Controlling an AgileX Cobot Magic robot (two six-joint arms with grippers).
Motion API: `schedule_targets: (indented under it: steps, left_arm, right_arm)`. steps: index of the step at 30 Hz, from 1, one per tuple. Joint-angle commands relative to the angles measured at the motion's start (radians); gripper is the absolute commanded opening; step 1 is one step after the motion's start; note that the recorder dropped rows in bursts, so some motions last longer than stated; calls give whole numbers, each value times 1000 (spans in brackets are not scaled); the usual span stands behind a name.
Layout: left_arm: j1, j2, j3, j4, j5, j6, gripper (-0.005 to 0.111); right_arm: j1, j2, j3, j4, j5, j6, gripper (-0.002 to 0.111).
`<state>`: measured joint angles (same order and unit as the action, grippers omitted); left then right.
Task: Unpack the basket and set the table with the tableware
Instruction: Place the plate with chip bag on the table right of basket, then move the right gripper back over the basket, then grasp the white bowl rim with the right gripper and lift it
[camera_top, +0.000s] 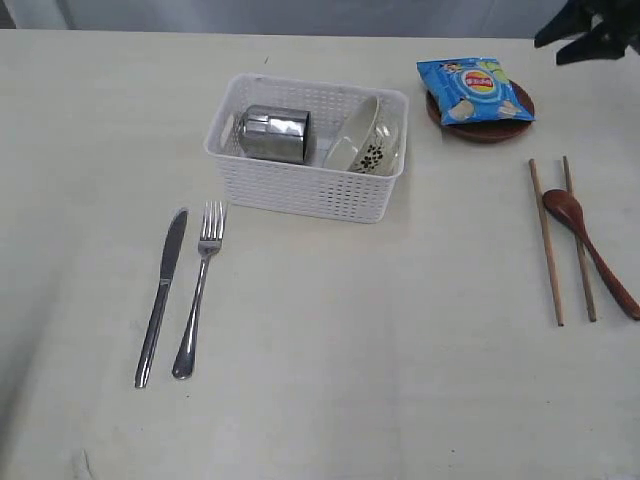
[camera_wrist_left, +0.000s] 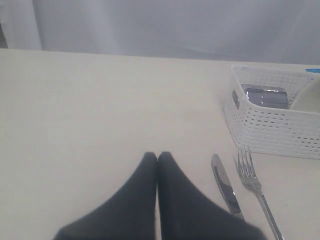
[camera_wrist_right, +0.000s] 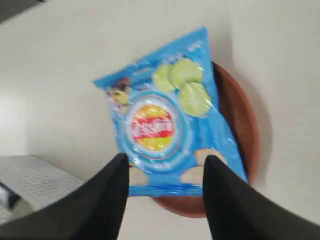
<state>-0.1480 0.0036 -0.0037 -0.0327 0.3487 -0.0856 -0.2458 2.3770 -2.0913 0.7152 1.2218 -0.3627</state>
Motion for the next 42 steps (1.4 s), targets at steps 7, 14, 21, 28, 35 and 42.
schedule_targets:
  steps: [7, 14, 21, 28, 35, 42]
  left_arm:
    - [-5, -4, 4, 1, -2, 3, 0]
    - [-5, -4, 4, 1, -2, 3, 0]
    - [-5, -4, 4, 1, -2, 3, 0]
    - [-5, -4, 4, 1, -2, 3, 0]
    - [-5, -4, 4, 1, -2, 3, 0]
    - [-5, -4, 4, 1, -2, 3, 0]
  right_arm:
    - [238, -129, -2, 266, -1, -92, 45]
    - [563, -129, -2, -1, -1, 66, 45]
    - [742, -150, -2, -381, -1, 318, 45]
    - [798, -239, -2, -780, -1, 538, 45]
    - [798, -275, 41, -795, -1, 592, 42]
    - [798, -370, 278, -819, -1, 617, 42]
